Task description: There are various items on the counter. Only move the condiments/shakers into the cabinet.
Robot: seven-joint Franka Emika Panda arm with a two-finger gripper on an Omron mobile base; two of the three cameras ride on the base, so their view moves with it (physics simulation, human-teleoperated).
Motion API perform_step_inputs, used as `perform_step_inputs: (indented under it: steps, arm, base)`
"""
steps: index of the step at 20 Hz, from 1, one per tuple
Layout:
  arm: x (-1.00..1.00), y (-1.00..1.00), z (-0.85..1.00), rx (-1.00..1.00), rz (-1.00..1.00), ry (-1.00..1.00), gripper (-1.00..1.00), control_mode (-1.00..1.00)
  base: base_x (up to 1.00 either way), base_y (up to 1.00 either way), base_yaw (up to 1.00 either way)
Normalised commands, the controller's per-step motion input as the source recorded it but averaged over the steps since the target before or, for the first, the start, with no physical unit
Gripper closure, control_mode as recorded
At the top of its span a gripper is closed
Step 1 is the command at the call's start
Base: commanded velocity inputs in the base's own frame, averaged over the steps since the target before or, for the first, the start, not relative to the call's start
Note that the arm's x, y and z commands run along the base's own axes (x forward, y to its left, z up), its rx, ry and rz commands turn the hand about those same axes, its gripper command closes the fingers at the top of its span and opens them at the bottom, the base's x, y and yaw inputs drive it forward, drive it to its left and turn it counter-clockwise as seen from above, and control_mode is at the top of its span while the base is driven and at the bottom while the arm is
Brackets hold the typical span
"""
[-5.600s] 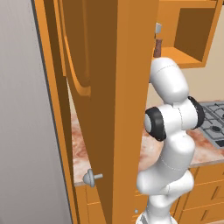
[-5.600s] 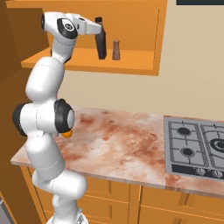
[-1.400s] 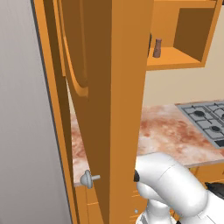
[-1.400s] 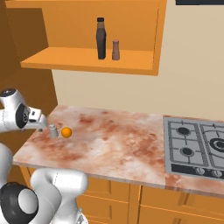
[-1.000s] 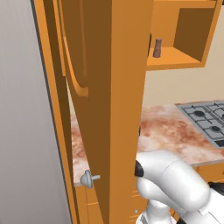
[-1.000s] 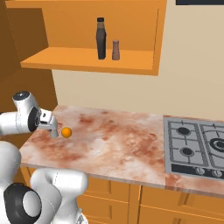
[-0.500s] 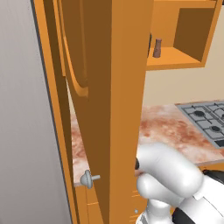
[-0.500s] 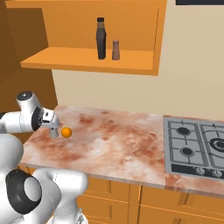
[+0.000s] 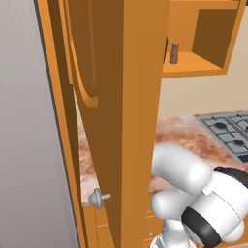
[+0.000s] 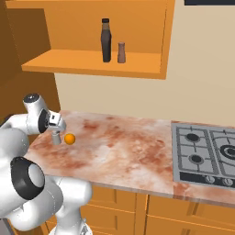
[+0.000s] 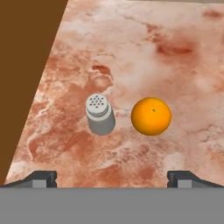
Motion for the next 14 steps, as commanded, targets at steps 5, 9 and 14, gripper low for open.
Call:
perform_step_inputs:
  steps: [5,9,14]
  arm:
    - [-0.02,0.03,-0.15,0.0,0.0,0.0,-1.0,-1.0]
    - [0.0,0.0,-0.09,0.01,0.0,0.0,-1.0,-1.0]
    - [0.05,0.0,-0.1,0.03,0.0,-0.01,-1.0,-1.0]
  base:
    - [0.0,0.0,0.0]
    - [0.0,0.0,0.0]
    - [0.0,0.0,0.0]
